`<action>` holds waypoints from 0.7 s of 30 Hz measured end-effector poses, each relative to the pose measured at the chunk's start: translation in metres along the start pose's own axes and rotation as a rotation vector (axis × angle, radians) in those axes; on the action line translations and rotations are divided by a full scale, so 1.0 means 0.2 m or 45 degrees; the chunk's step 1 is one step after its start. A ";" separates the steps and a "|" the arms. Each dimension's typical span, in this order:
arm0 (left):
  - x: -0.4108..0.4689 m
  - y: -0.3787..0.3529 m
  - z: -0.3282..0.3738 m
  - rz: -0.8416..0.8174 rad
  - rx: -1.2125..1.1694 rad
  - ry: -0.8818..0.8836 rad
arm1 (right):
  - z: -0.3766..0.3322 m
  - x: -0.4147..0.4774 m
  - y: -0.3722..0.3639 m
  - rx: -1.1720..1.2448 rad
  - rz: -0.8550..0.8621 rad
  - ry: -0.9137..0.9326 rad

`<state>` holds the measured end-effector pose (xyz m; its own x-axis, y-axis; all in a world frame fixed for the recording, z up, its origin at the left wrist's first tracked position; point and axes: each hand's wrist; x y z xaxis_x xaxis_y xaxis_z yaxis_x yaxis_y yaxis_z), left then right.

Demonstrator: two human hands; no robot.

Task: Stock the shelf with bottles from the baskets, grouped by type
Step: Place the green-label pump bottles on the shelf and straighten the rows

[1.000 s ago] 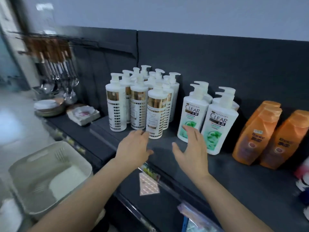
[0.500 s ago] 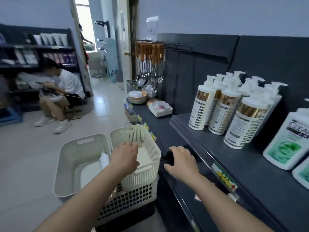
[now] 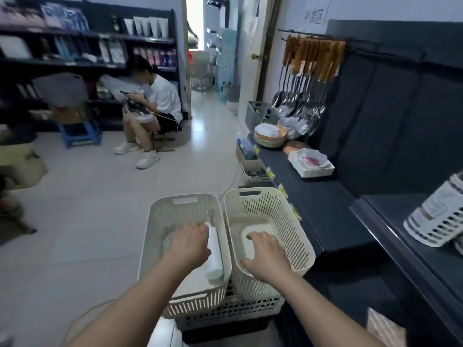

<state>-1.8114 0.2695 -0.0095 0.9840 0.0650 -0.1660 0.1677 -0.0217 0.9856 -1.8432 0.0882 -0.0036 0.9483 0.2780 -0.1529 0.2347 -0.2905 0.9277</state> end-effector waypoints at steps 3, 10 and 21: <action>0.12 -0.11 -0.09 -0.060 0.004 0.024 | -0.07 0.17 -0.08 0.047 -0.060 0.014; 0.31 -0.37 -0.19 -0.292 -0.020 0.114 | -0.12 0.46 -0.28 0.095 -0.258 0.042; 0.64 -0.73 -0.07 -0.552 -0.182 0.312 | 0.06 0.91 -0.40 0.117 -0.431 0.157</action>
<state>-1.7112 0.2951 -0.1731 0.7801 0.2702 -0.5643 0.5299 0.1941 0.8256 -1.6875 0.1499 -0.1101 0.7822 0.4792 -0.3981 0.5539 -0.2426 0.7964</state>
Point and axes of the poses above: each hand's wrist, its own x-axis towards the middle knuckle, its own y-axis out of the back of the hand, z = x × y, and after that the axes turned 13 degrees about y, right-handed
